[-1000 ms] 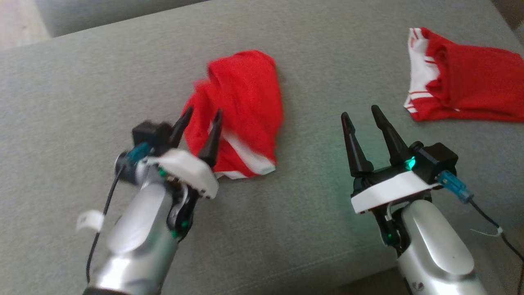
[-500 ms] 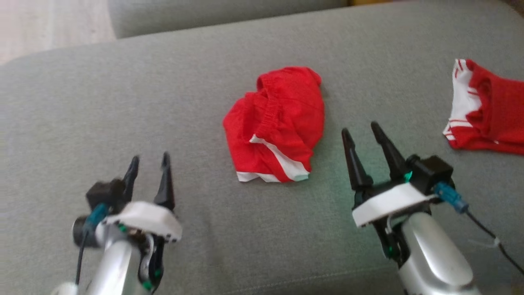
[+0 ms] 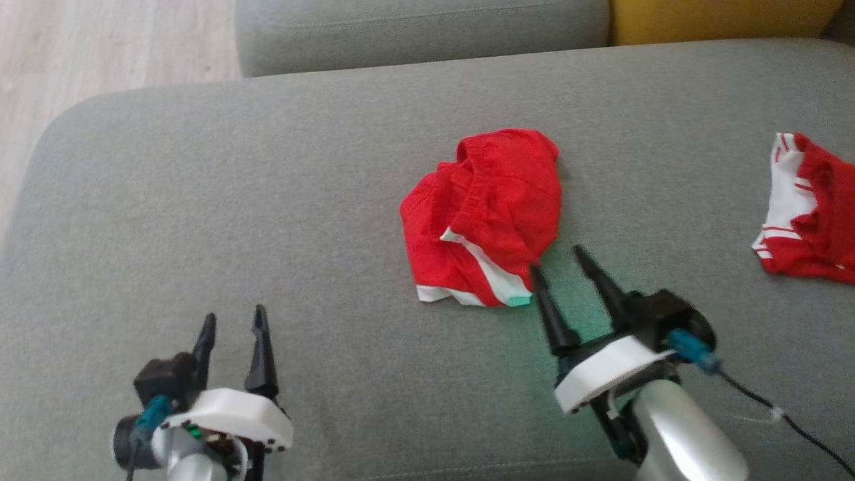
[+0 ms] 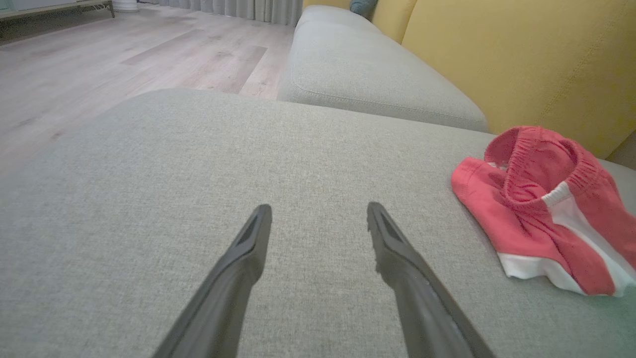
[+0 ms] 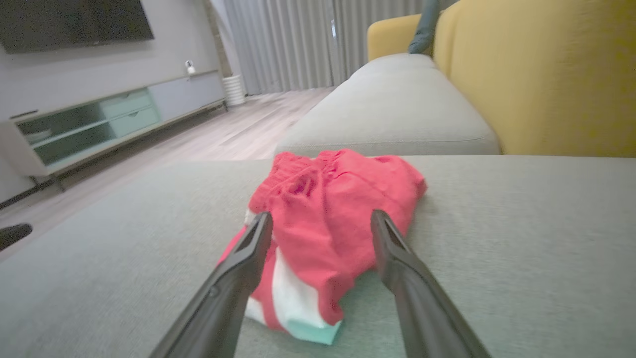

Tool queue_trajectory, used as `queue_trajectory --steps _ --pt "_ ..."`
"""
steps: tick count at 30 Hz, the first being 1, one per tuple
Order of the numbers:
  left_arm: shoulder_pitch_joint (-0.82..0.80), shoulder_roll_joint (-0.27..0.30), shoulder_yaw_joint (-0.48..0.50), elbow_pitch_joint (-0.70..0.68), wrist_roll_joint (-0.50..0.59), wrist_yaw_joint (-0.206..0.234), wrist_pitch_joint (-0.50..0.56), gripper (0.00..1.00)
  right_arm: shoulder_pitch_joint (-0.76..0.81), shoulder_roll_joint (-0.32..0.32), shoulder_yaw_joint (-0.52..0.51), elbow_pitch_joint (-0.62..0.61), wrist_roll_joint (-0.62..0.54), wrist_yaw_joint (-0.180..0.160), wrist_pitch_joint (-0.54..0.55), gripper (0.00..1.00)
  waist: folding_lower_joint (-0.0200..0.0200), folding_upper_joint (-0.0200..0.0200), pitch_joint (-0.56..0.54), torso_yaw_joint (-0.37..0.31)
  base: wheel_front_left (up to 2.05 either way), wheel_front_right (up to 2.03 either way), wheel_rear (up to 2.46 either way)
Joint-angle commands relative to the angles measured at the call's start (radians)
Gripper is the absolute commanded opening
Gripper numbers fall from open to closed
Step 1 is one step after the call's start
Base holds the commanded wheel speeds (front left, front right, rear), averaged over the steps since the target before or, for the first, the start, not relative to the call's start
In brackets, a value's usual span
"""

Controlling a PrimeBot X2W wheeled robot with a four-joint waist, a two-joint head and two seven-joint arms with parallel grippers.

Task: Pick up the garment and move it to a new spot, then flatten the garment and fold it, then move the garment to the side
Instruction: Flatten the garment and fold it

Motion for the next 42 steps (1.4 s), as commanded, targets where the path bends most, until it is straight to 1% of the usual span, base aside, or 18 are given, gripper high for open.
queue_trajectory --steps 1,4,7,13,18,20,21,22,23,24,27,30,31,32,36,38,40,42 --pt "-0.037 0.002 0.020 -0.036 -0.006 0.007 -0.012 1.00 -0.050 0.008 0.035 -0.021 -0.014 0.006 -0.007 1.00 0.0001 0.0000 0.007 0.012 0.00 0.00 0.00" --pt "-0.049 0.002 -0.005 -0.036 -0.018 0.010 -0.012 1.00 -0.101 0.008 0.080 0.019 -0.044 0.006 -0.002 1.00 0.0001 0.0000 0.018 0.040 0.00 0.00 0.00" --pt "-0.062 0.002 -0.029 -0.035 -0.030 0.010 -0.012 1.00 -0.157 0.008 0.097 0.062 -0.075 0.006 0.009 1.00 0.0001 0.0000 0.033 0.073 0.00 0.00 0.00" --pt "-0.072 0.002 -0.054 -0.035 -0.054 0.013 -0.012 1.00 -0.239 0.008 0.065 0.162 -0.175 0.006 0.042 1.00 0.0001 0.0000 0.063 0.120 0.00 0.00 0.00" --pt "-0.077 0.002 -0.058 -0.037 -0.068 0.015 -0.012 1.00 -0.268 0.008 0.039 0.215 -0.240 0.006 0.064 1.00 0.0001 0.0000 0.082 0.136 0.00 0.00 0.00" --pt "-0.080 0.002 -0.063 -0.039 -0.072 0.015 -0.012 1.00 -0.277 0.008 0.039 0.228 -0.257 0.006 0.069 0.80 0.0001 0.0000 0.089 0.139 0.00 0.00 0.00" --pt "-0.083 0.002 -0.064 -0.042 -0.076 0.015 -0.012 1.00 -0.282 0.008 0.037 0.233 -0.260 0.006 0.069 0.67 0.0001 0.0000 0.093 0.140 0.00 0.00 0.00" --pt "-0.087 0.002 -0.065 -0.046 -0.079 0.016 -0.012 1.00 -0.288 0.008 0.036 0.236 -0.261 0.006 0.068 0.42 0.0001 0.0000 0.096 0.141 0.00 0.00 0.00" --pt "-0.091 0.002 -0.067 -0.049 -0.079 0.016 -0.012 1.00 -0.293 0.008 0.036 0.238 -0.263 0.006 0.067 0.09 0.0001 0.0000 0.100 0.142 0.00 0.00 0.00" --pt "-0.095 0.002 -0.069 -0.053 -0.080 0.017 -0.012 1.00 -0.299 0.008 0.037 0.237 -0.260 0.006 0.063 0.00 0.0001 0.0000 0.103 0.144 0.00 0.00 0.00" --pt "-0.103 0.002 -0.075 -0.060 -0.080 0.016 -0.012 1.00 -0.312 0.008 0.040 0.220 -0.241 0.006 0.040 0.00 0.0001 0.0000 0.106 0.144 0.00 0.00 0.00" --pt "-0.102 0.002 -0.077 -0.059 -0.078 0.013 -0.012 1.00 -0.320 0.008 0.064 0.177 -0.176 0.006 0.019 0.00 0.0001 0.0000 0.094 0.136 0.00 0.00 0.00" --pt "-0.098 0.002 -0.077 -0.057 -0.078 0.011 -0.012 1.00 -0.323 0.008 0.083 0.154 -0.142 0.006 0.014 0.00 0.0001 0.0000 0.088 0.133 0.00 0.00 0.00" --pt "-0.091 0.002 -0.079 -0.052 -0.079 0.010 -0.012 1.00 -0.333 0.008 0.123 0.098 -0.057 0.006 0.007 0.00 0.0001 0.0000 0.073 0.128 0.00 0.00 0.00" --pt "-0.080 0.002 -0.095 -0.038 -0.085 0.005 -0.012 1.00 -0.370 0.008 0.173 -0.021 0.130 0.006 -0.001 0.00 0.0001 0.0000 0.042 0.128 0.00 0.00 0.00" --pt "-0.076 0.002 -0.107 -0.033 -0.088 0.004 -0.012 1.00 -0.399 0.008 0.171 -0.058 0.197 0.006 -0.004 0.00 0.0001 0.0000 0.030 0.132 0.00 0.00 0.00" --pt "-0.073 0.002 -0.118 -0.026 -0.089 0.004 -0.012 1.00 -0.416 0.008 0.141 -0.070 0.274 0.006 -0.006 0.00 0.0001 0.0000 0.020 0.135 0.00 0.00 0.00" --pt "-0.067 0.002 -0.121 -0.021 -0.089 0.004 -0.012 1.00 -0.432 0.008 0.096 -0.066 0.294 0.006 -0.006 0.00 0.0001 0.0000 0.017 0.134 0.00 0.00 0.00"
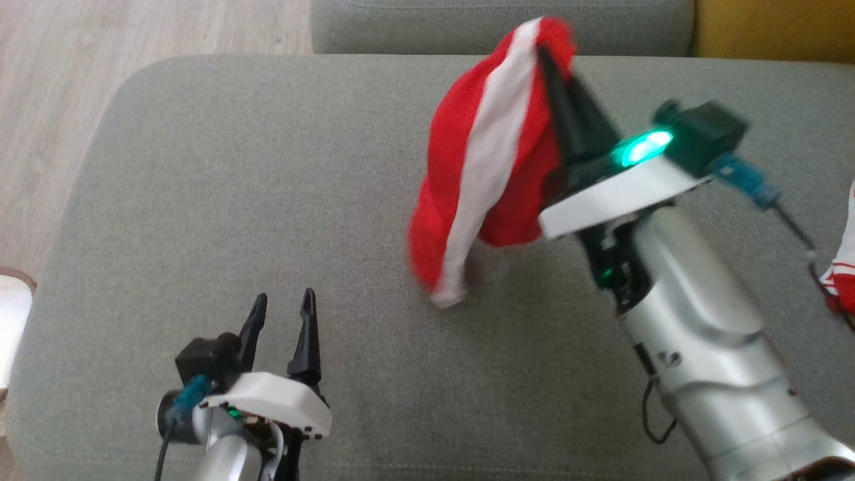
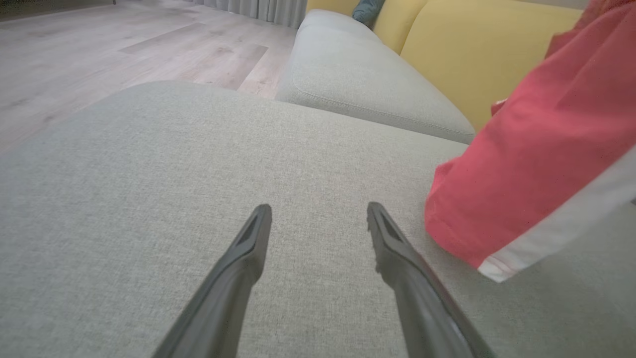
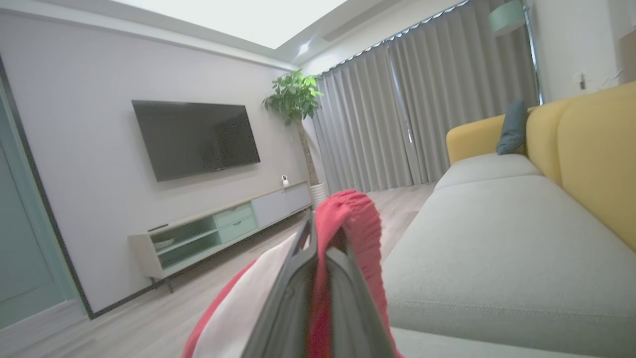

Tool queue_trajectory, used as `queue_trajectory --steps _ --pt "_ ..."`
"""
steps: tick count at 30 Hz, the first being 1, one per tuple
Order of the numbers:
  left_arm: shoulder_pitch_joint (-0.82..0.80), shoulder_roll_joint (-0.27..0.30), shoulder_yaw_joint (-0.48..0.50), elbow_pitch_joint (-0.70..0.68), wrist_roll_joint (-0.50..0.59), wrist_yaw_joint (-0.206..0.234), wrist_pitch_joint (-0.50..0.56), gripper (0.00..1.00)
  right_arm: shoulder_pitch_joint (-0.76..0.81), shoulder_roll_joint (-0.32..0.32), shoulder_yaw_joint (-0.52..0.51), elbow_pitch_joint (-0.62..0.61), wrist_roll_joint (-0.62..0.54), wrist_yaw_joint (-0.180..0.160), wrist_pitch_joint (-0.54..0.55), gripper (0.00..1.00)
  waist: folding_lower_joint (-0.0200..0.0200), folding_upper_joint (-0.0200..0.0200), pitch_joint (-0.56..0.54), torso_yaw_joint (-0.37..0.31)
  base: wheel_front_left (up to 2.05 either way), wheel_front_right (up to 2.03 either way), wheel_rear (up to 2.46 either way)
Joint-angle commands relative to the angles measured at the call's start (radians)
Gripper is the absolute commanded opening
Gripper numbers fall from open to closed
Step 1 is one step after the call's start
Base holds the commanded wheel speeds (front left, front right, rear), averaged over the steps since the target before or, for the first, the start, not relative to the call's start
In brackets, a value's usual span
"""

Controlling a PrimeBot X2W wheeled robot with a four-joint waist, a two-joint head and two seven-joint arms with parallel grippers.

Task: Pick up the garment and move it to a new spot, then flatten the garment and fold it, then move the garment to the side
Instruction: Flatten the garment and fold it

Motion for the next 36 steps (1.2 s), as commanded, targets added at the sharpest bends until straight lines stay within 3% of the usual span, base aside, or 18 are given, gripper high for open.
queue_trajectory --steps 1,5,11,12,13,14,17,22,30,36 --pt "-0.007 0.003 0.027 -0.022 -0.003 -0.001 -0.012 1.00 -0.034 0.012 -0.044 -0.010 -0.010 0.006 -0.010 0.00 0.0000 0.0000 -0.003 -0.002 0.00 0.00 0.00" --pt "-0.010 0.003 0.028 -0.020 -0.001 -0.004 -0.012 1.00 -0.016 0.012 -0.136 0.061 -0.092 0.006 -0.011 0.00 0.0000 0.0000 0.012 -0.012 0.00 0.00 0.00" --pt "-0.033 0.003 0.018 -0.014 0.000 -0.016 -0.012 1.00 0.087 0.012 -0.437 0.246 -0.339 0.006 -0.011 0.00 0.0000 0.0000 0.052 -0.041 0.00 0.00 0.00" --pt "-0.037 0.003 0.014 -0.013 0.002 -0.018 -0.012 1.00 0.106 0.012 -0.489 0.279 -0.385 0.006 -0.011 0.21 0.0000 0.0000 0.056 -0.046 0.00 0.00 0.00" --pt "-0.042 0.003 0.009 -0.012 0.004 -0.020 -0.012 1.00 0.120 0.012 -0.541 0.306 -0.418 0.006 -0.011 0.91 0.0000 0.0000 0.061 -0.051 0.00 0.00 0.00" --pt "-0.047 0.003 0.005 -0.012 0.006 -0.024 -0.012 1.00 0.133 0.012 -0.585 0.327 -0.452 0.006 -0.011 1.00 0.0000 0.0000 0.064 -0.055 0.00 0.00 0.00" --pt "-0.061 0.003 -0.015 -0.010 0.012 -0.036 -0.012 1.00 0.155 0.012 -0.674 0.345 -0.523 0.006 -0.011 1.00 0.0000 0.0000 0.071 -0.067 0.00 0.00 0.00" --pt "-0.074 0.003 -0.048 -0.013 -0.004 -0.060 -0.012 1.00 0.181 0.012 -0.693 0.276 -0.533 0.006 -0.011 1.00 0.0000 0.0000 0.074 -0.101 0.00 0.00 0.00" --pt "-0.100 0.003 -0.163 0.047 -0.084 -0.148 -0.012 1.00 0.235 0.012 -0.558 0.102 -0.469 0.006 -0.011 1.00 0.0000 0.0000 0.104 -0.176 0.00 0.00 0.00" --pt "-0.139 0.003 -0.191 0.121 -0.139 -0.167 -0.012 1.00 0.231 0.012 -0.505 0.033 -0.437 0.006 -0.011 1.00 0.0000 0.0000 0.138 -0.240 0.00 0.00 0.00"
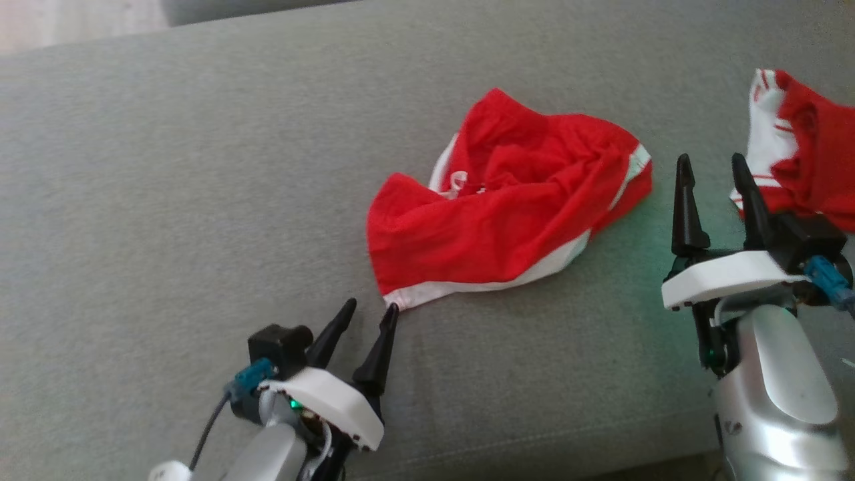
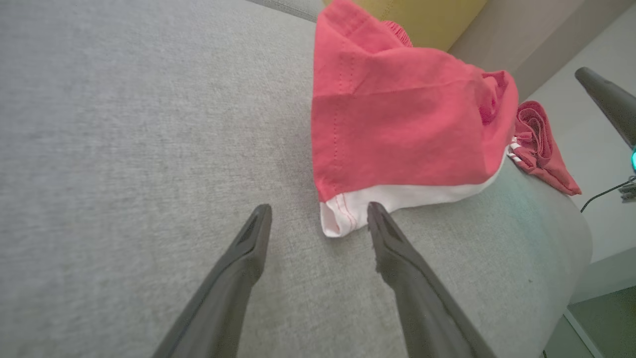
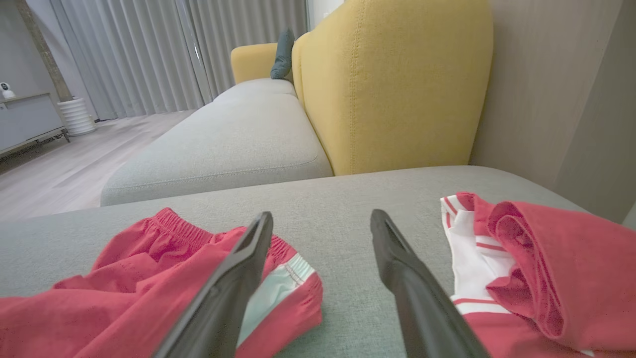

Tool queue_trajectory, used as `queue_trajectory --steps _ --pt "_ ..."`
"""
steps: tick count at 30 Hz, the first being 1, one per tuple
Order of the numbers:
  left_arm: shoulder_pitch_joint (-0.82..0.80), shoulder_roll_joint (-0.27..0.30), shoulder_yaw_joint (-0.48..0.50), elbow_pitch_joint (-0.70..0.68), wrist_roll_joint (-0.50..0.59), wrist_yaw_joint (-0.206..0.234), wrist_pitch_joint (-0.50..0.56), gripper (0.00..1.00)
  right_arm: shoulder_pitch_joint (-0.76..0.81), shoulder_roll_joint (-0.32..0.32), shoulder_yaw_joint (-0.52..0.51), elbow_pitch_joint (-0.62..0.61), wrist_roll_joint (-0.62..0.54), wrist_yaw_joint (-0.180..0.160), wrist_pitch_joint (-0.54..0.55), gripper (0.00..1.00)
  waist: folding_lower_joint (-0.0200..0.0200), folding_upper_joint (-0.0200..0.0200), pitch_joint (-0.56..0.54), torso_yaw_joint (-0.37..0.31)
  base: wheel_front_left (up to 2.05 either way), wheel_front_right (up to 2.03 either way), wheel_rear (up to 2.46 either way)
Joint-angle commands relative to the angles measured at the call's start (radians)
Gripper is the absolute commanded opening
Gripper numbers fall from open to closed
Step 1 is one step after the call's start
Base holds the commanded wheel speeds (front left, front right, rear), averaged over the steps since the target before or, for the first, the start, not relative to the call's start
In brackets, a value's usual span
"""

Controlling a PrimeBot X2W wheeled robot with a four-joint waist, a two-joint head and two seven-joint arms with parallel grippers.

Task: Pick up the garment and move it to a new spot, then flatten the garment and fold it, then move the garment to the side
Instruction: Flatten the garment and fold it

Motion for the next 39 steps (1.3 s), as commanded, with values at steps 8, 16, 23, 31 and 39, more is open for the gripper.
queue_trajectory --steps 8,16,23,31,39 --pt "-0.067 0.002 0.022 0.037 -0.016 -0.026 -0.012 1.00 -0.024 -0.001 0.016 -0.066 0.008 0.006 -0.009 1.00 0.0000 0.0000 0.032 -0.064 0.00 0.00 0.00" --pt "-0.074 0.002 0.074 0.028 -0.008 -0.002 -0.012 0.00 -0.022 -0.001 0.015 -0.070 0.013 0.006 -0.009 1.00 0.0000 0.0000 0.036 -0.066 0.00 0.00 0.00" --pt "-0.093 0.002 0.211 0.001 0.035 0.045 -0.012 0.00 -0.015 -0.001 0.021 -0.059 0.021 0.006 -0.010 1.00 0.0000 0.0000 0.033 -0.047 0.00 0.00 0.00" --pt "-0.115 0.002 0.330 0.064 0.119 0.065 -0.012 0.00 0.003 -0.001 0.068 -0.049 0.032 0.006 -0.010 1.00 0.0000 0.0000 0.010 -0.029 0.00 0.00 0.00" --pt "-0.064 0.002 0.357 0.066 0.161 0.084 -0.012 1.00 0.043 -0.001 0.130 -0.059 0.040 0.006 -0.010 1.00 0.0000 0.0000 -0.028 -0.005 0.00 0.00 0.00"
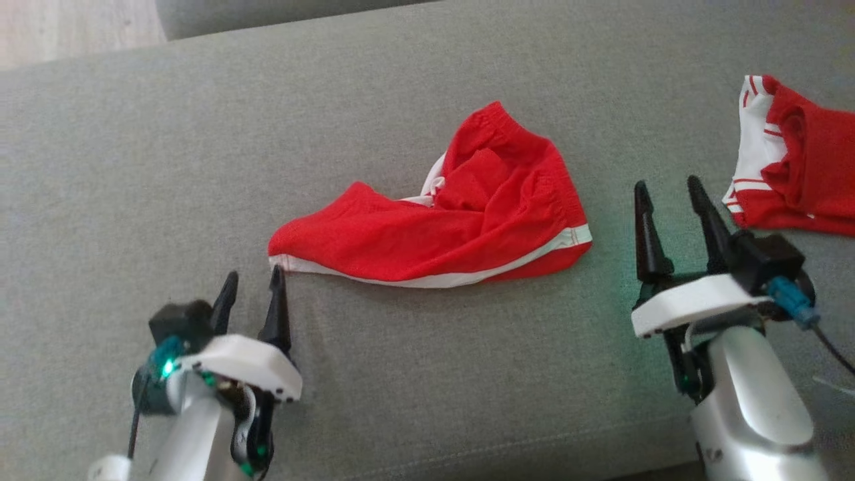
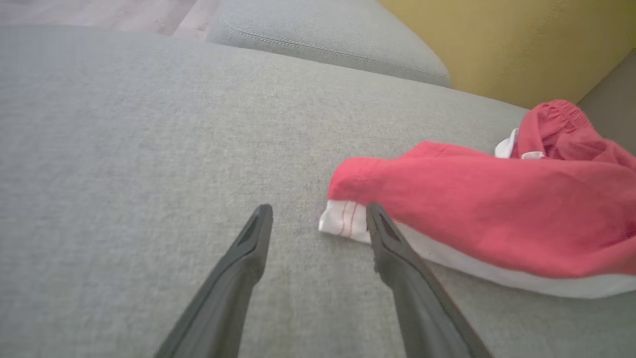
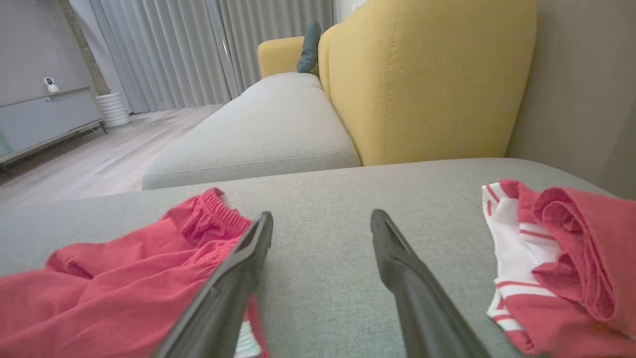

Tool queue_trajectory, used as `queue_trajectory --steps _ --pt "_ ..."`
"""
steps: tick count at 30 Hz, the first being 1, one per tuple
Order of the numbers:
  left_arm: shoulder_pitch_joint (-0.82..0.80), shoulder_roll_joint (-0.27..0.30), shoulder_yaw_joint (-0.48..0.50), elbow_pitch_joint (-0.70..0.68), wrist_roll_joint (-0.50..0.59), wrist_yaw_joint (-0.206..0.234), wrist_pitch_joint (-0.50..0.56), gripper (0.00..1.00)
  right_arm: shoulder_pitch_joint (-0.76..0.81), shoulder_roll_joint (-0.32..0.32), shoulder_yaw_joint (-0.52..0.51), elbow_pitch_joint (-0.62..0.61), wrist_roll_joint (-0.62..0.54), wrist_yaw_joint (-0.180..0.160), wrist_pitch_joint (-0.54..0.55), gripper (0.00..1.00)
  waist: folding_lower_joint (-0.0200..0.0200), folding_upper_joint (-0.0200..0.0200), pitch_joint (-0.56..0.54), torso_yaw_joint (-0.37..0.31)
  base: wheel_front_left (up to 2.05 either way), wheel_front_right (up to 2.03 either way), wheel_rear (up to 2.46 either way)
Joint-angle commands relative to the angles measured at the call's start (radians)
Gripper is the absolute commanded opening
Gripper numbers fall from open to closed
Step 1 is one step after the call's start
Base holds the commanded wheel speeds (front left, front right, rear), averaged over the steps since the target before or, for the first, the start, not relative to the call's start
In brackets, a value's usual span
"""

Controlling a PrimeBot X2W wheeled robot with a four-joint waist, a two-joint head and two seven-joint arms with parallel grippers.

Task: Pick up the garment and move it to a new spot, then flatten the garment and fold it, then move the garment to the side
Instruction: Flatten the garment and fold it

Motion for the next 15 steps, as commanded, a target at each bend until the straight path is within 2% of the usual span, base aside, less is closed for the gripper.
queue_trajectory --steps 1,7,15 --pt "0.014 0.009 0.039 -0.037 0.013 0.020 -0.005 1.00 0.004 -0.001 0.035 -0.036 0.004 0.006 -0.010 1.00 0.0000 0.0000 -0.013 0.010 0.00 0.00 0.00" --pt "0.091 0.009 0.058 -0.136 0.085 0.092 -0.005 1.00 0.052 -0.001 0.050 -0.044 -0.032 0.006 -0.010 1.00 0.0000 0.0000 -0.054 0.041 0.00 0.00 0.00" --pt "0.174 0.009 0.048 -0.203 0.140 0.136 -0.005 1.00 0.113 -0.001 0.059 -0.016 -0.079 0.006 -0.010 1.00 0.0000 0.0000 -0.107 0.072 0.00 0.00 0.00"
